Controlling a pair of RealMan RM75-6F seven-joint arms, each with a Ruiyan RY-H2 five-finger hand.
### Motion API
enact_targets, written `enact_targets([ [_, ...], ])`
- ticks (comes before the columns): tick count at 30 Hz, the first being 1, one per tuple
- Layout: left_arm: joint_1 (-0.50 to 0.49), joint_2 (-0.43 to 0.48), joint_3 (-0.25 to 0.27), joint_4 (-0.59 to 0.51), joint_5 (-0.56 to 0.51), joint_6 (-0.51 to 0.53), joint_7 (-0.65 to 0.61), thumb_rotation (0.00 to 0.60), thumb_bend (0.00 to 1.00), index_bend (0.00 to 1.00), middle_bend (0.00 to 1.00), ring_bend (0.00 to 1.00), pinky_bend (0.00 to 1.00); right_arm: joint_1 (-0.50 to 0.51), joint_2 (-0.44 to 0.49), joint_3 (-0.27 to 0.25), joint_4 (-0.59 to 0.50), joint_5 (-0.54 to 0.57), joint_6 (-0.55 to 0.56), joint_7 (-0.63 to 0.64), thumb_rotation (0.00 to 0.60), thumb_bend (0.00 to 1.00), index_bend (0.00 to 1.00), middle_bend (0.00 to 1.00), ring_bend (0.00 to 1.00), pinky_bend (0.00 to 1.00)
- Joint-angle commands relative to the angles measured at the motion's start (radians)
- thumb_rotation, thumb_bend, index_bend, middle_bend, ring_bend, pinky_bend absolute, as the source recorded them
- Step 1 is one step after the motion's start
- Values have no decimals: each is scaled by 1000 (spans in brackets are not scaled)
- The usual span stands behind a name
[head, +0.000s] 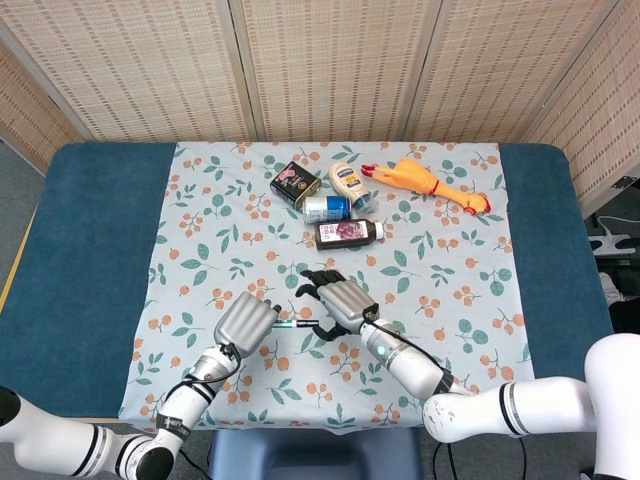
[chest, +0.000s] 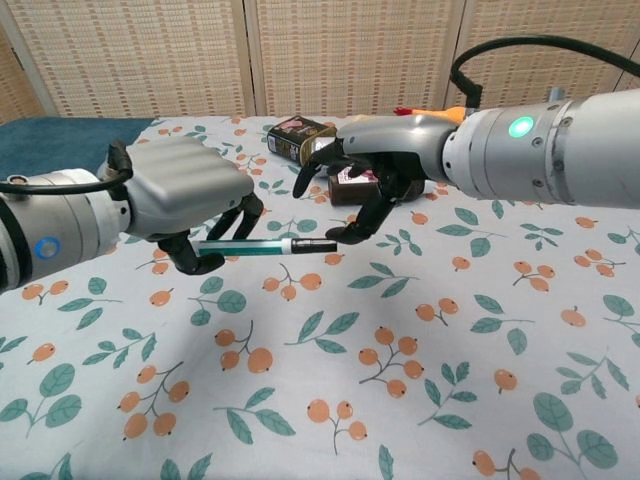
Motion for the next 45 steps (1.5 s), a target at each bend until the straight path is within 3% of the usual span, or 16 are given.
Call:
enact_targets([
  [1,-1,2,-1,2,0,-1,0,600,395,746,882,955,1000,2,-8,2,-1,7,-12,8,600,261,249,0,0,0],
  [9,1,6,2,11,8,-1,-5,600,394,746,882,955,1000,12,-69,-12,38,9,39,-37,600,240,383,0,0,0],
  [19,8,7,6,8,21,-6,-22,600,390,746,882,954,1000,-2,-111,7,61,11,90,-48,600,239,448,0,0,7],
  [45,13,2,2,-2,34,-7,-31,600,390,746,882,954,1000,-10,-156,32,84,41,99,-78,600,240,559,0,0,31],
])
